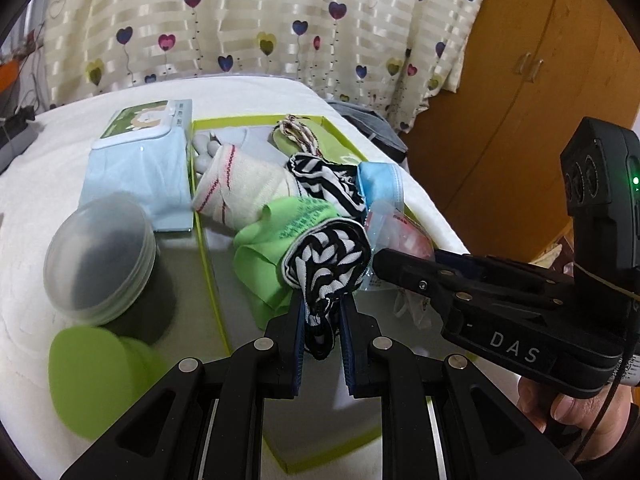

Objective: Organize soft objects
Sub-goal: 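Lower the striped sock and clear bag into the box and open both grippers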

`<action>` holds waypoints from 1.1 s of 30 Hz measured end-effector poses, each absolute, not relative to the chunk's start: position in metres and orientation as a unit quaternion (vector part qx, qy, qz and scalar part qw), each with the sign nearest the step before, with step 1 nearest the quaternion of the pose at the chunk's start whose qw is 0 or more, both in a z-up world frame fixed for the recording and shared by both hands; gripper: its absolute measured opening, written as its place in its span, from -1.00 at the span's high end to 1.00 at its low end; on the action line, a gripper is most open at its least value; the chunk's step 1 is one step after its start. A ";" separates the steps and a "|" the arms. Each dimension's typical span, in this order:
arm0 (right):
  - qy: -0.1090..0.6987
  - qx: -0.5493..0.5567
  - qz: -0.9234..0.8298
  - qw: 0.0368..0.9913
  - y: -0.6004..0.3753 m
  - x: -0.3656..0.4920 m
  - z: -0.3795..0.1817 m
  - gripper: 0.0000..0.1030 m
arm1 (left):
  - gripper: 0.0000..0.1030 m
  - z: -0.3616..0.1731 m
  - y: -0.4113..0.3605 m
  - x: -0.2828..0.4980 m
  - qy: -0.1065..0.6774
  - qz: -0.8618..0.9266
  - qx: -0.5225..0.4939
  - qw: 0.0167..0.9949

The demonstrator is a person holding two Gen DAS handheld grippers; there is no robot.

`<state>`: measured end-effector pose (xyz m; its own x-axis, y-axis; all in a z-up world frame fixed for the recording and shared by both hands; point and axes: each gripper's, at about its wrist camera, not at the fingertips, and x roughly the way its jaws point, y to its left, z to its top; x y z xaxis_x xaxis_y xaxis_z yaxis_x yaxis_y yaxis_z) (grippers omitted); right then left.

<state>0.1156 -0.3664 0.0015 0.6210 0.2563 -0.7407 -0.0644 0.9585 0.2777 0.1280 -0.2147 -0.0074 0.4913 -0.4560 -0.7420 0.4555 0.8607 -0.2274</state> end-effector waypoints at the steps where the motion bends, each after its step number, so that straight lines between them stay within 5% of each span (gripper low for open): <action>1: 0.426 0.112 0.091 0.893 -0.367 0.119 0.001 0.43 | 0.71 -0.008 -0.216 0.130 0.430 -0.262 0.000 0.864; 33: 0.363 0.067 0.078 0.926 -0.345 0.063 0.056 0.13 | 0.48 0.042 -0.193 0.086 0.364 -0.256 -0.006 0.895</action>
<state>0.0632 -0.3446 0.0563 0.7239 0.1939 -0.6621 -0.0964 0.9787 0.1812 0.0858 -0.1928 0.0422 0.6034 -0.4638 -0.6486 0.4546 0.8684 -0.1981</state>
